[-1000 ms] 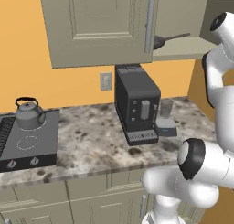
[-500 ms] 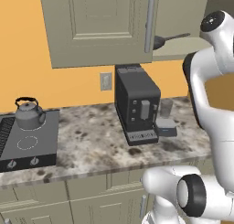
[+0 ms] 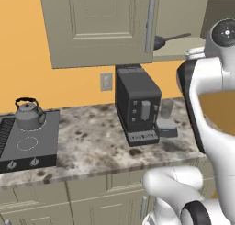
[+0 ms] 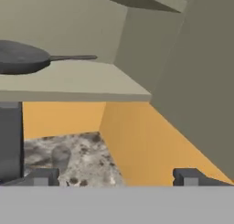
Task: Pick the pan from the cabinet and place it on the stove. Then turn on the stove burner for the pan.
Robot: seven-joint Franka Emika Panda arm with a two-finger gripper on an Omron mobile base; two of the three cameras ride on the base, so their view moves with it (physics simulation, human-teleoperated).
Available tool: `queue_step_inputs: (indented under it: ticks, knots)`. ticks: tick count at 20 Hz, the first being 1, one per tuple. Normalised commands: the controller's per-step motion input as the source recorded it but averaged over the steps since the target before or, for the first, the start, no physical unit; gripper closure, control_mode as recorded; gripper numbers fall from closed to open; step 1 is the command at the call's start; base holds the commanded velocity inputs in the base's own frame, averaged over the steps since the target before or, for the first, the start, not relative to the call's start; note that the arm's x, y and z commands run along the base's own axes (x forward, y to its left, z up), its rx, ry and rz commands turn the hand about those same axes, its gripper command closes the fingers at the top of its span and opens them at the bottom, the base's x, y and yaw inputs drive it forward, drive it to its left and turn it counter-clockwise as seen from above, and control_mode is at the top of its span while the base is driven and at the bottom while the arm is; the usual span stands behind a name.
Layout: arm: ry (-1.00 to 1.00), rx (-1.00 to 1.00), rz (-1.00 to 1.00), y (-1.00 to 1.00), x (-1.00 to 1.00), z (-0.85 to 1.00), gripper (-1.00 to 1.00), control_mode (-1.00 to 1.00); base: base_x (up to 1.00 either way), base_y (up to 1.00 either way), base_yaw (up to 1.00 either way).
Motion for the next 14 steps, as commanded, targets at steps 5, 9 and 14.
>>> queue_step_inputs:
  ticks: [5, 9, 14]
  knots:
    - [-0.33, 0.09, 0.39, 0.69, 0.19, 0.00, -1.00, -1.00, 0.00, 0.00, 0.00]
    - [-0.25, 0.04, 0.39, 0.70, 0.24, 0.01, -1.00, -1.00, 0.00, 0.00, 0.00]
    - [-0.26, 0.06, 0.36, 0.59, 0.23, 0.06, -1.00, -1.00, 0.00, 0.00, 0.00]
